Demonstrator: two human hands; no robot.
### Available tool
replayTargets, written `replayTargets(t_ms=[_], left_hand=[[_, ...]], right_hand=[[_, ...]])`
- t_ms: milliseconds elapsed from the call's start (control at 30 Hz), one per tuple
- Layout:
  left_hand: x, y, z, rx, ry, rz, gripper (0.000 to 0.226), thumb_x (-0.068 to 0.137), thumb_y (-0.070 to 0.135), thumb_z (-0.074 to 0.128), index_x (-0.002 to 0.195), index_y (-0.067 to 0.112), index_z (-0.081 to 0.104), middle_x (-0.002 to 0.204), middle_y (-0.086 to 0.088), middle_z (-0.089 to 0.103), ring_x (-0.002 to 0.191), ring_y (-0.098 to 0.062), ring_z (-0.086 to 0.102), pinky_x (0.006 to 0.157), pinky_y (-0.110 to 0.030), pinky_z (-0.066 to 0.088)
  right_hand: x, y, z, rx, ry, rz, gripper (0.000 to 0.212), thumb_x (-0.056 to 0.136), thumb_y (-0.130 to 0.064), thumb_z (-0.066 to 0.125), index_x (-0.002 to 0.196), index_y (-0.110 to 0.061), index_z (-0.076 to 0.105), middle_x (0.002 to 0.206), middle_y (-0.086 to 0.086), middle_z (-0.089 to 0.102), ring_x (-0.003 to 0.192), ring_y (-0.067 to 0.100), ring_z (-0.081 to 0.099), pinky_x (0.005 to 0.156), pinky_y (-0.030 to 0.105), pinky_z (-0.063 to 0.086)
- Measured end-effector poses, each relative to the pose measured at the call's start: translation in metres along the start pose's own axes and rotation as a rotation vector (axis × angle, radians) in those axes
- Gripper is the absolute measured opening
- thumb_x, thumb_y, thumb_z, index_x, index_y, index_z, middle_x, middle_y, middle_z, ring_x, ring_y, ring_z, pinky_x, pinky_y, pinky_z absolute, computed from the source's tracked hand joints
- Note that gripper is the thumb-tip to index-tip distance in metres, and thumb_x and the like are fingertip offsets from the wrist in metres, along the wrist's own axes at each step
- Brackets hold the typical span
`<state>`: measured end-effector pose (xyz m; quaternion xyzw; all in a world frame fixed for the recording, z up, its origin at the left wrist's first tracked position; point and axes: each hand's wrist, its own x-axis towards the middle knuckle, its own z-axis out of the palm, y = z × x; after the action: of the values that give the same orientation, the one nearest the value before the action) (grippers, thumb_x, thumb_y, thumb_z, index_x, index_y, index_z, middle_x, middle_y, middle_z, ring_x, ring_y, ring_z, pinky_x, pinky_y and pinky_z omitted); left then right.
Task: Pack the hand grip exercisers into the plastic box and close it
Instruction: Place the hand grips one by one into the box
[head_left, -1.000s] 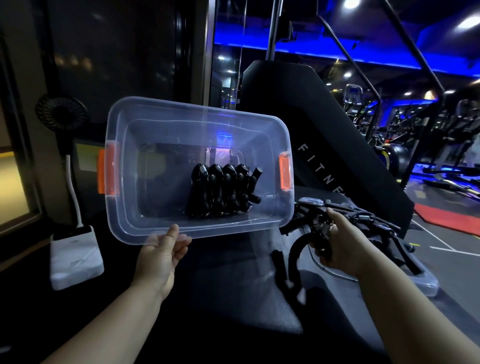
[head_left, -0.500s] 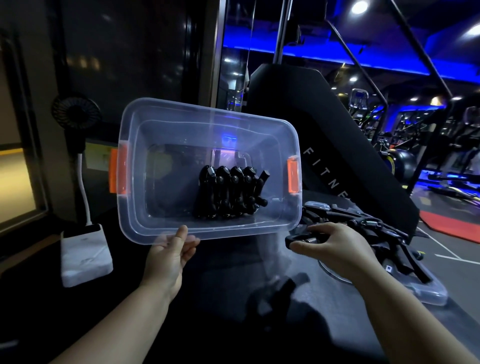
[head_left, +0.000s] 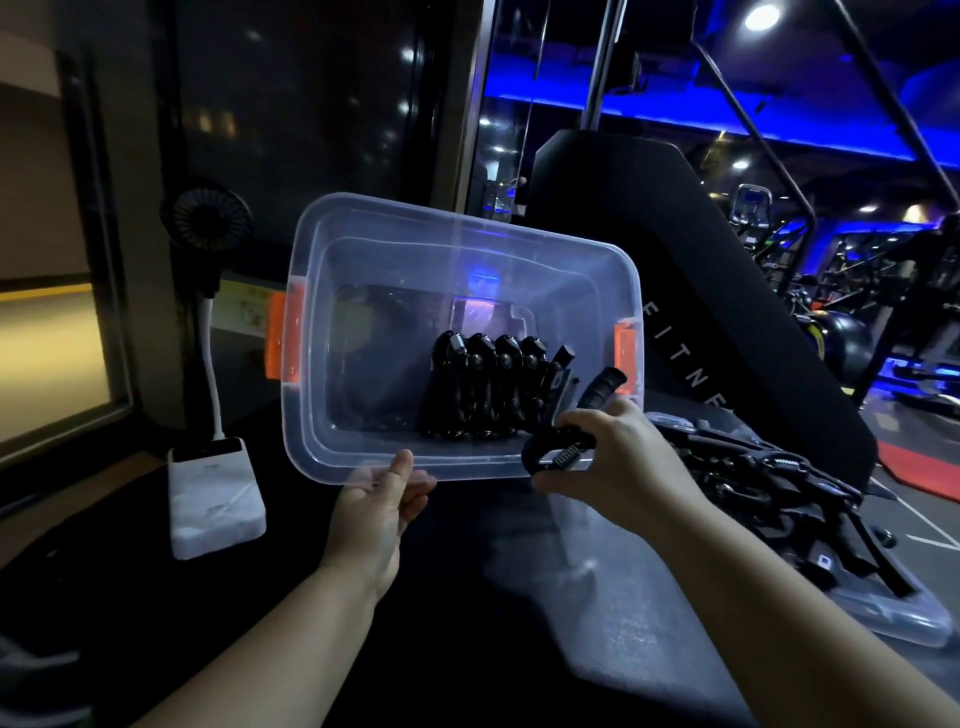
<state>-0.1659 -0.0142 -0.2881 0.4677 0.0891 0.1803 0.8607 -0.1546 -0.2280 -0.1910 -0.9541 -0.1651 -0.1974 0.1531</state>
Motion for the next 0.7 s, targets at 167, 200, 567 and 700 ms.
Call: replayTargets(t_ms=[167, 200, 567, 700], left_hand=[[0.000, 0.001, 0.000, 0.007, 0.002, 0.000, 0.018, 0.092, 0.024, 0.057, 0.086, 0.007, 0.056, 0.073, -0.008, 0.067, 0.072, -0.015, 0.066, 0.070, -0.026, 0.049], [0.000, 0.001, 0.000, 0.005, 0.004, 0.000, 0.018, 0.092, 0.023, 0.057, 0.085, 0.007, 0.055, 0.072, -0.007, 0.067, 0.072, -0.015, 0.066, 0.070, -0.026, 0.049], [0.003, -0.001, 0.001, -0.025, 0.022, -0.011, 0.011, 0.091, 0.019, 0.058, 0.085, 0.012, 0.053, 0.076, -0.009, 0.065, 0.073, -0.019, 0.063, 0.069, -0.030, 0.048], [0.005, -0.003, -0.001, -0.024, 0.022, -0.020, 0.013, 0.090, 0.020, 0.060, 0.084, 0.010, 0.053, 0.080, -0.013, 0.065, 0.077, -0.022, 0.063, 0.070, -0.030, 0.049]], right_hand=[[0.026, -0.019, 0.018, 0.012, -0.074, -0.011, 0.065, 0.072, -0.051, 0.076, 0.131, -0.032, 0.056, 0.115, 0.002, 0.043, 0.107, 0.023, 0.055, 0.088, 0.027, 0.045], [0.032, -0.023, 0.021, 0.005, -0.084, -0.028, 0.062, 0.076, -0.048, 0.075, 0.132, -0.032, 0.055, 0.114, 0.003, 0.042, 0.106, 0.025, 0.055, 0.088, 0.028, 0.045], [0.088, -0.061, 0.073, -0.078, -0.175, -0.174, 0.053, 0.086, -0.031, 0.067, 0.137, -0.031, 0.051, 0.118, 0.005, 0.042, 0.106, 0.032, 0.056, 0.086, 0.033, 0.048], [0.107, -0.068, 0.090, -0.134, -0.182, -0.189, 0.050, 0.088, -0.030, 0.062, 0.137, -0.032, 0.050, 0.119, 0.005, 0.045, 0.108, 0.034, 0.055, 0.086, 0.036, 0.050]])
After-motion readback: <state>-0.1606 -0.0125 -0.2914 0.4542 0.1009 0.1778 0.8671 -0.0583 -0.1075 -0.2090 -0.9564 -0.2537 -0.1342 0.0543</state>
